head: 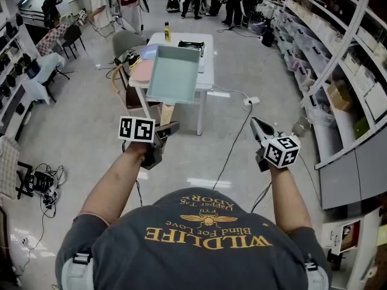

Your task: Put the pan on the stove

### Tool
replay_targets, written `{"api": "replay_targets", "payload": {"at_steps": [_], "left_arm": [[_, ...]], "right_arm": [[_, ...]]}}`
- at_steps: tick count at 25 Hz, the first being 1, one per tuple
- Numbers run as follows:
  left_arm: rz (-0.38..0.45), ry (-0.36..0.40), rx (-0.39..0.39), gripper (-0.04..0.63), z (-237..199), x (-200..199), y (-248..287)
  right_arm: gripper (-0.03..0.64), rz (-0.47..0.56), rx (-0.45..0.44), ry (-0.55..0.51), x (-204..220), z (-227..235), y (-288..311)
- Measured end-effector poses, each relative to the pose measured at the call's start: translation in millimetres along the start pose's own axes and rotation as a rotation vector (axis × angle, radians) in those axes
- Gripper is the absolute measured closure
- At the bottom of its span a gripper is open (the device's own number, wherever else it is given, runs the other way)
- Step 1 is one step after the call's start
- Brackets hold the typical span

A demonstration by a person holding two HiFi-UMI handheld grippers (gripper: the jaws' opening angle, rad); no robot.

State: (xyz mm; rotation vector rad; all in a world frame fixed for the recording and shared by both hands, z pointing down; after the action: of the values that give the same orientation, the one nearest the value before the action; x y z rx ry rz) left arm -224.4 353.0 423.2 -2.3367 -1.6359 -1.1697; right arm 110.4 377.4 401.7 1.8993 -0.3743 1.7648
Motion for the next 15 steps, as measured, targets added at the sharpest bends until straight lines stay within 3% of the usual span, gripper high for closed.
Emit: {"api": "replay_targets", "payload": {"at_steps": [6, 15], "left_arm": [[-0.003, -0.008, -0.013, 0.572, 8, 2, 13], [0.004, -0.028, -0.035, 0.572, 37, 12, 57]], "right_arm": [[0.617, 0.015, -0.006, 0.042, 2, 17, -6], [0.617, 0.016, -0.049, 0.004, 6, 58, -34]]}}
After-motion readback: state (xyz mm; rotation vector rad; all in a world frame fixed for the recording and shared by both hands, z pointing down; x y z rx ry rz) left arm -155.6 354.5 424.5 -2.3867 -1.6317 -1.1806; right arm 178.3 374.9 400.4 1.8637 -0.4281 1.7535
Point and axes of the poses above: the fingertips, and each gripper's own axes: y forward along the fingers, z to its right, x out of its underside, the point moved 6 cm from there along -y, backward along the fingers, and after that the axes turned 8 degrees about -y, right-handed, at the moved point
